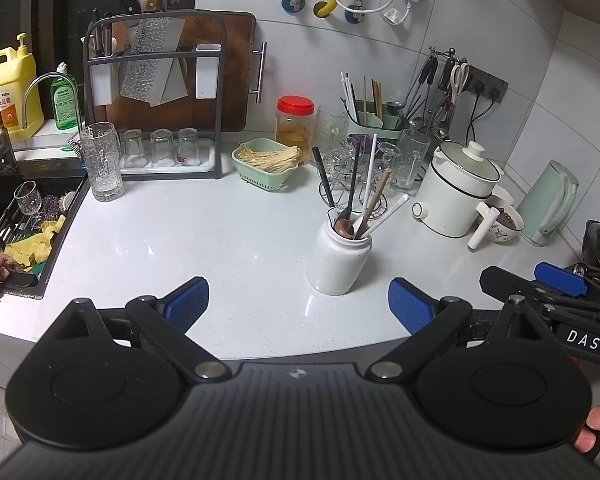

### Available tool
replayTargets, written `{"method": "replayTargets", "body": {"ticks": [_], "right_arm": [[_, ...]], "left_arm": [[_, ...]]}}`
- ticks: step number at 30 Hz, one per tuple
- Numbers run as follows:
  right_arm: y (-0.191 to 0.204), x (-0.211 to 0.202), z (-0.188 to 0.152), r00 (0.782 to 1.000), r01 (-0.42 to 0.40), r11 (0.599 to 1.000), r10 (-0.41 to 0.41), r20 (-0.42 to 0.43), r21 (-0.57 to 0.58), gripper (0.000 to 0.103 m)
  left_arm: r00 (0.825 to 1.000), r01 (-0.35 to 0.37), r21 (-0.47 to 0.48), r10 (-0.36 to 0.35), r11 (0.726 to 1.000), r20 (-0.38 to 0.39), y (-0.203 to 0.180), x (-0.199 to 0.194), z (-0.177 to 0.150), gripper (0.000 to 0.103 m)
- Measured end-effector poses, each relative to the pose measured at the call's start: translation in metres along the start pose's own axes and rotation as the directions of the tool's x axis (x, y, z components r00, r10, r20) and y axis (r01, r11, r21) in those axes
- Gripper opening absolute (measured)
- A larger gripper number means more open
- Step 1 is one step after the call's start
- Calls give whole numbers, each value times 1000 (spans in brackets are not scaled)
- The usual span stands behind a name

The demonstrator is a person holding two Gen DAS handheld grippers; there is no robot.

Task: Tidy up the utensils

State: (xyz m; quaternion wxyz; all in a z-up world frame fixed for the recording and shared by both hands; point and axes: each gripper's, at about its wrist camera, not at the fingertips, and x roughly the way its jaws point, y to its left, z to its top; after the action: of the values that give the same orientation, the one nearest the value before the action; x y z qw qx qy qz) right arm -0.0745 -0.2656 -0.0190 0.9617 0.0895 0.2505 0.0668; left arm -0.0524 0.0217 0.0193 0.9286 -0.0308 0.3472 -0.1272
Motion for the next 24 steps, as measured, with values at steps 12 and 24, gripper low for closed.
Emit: {"method": "replayTargets", "body": {"ticks": [12, 24], "right_arm": [[7, 6, -1, 1000, -9, 1000, 9, 8, 0, 103], [8, 8, -3, 1000, -5, 1000, 5, 4, 2, 103]], "left_arm": [[1000, -27, -13, 27, 1000, 0, 13, -7, -1, 98], [1000, -13, -7, 13, 1000, 1, 10, -3, -1, 98]]}}
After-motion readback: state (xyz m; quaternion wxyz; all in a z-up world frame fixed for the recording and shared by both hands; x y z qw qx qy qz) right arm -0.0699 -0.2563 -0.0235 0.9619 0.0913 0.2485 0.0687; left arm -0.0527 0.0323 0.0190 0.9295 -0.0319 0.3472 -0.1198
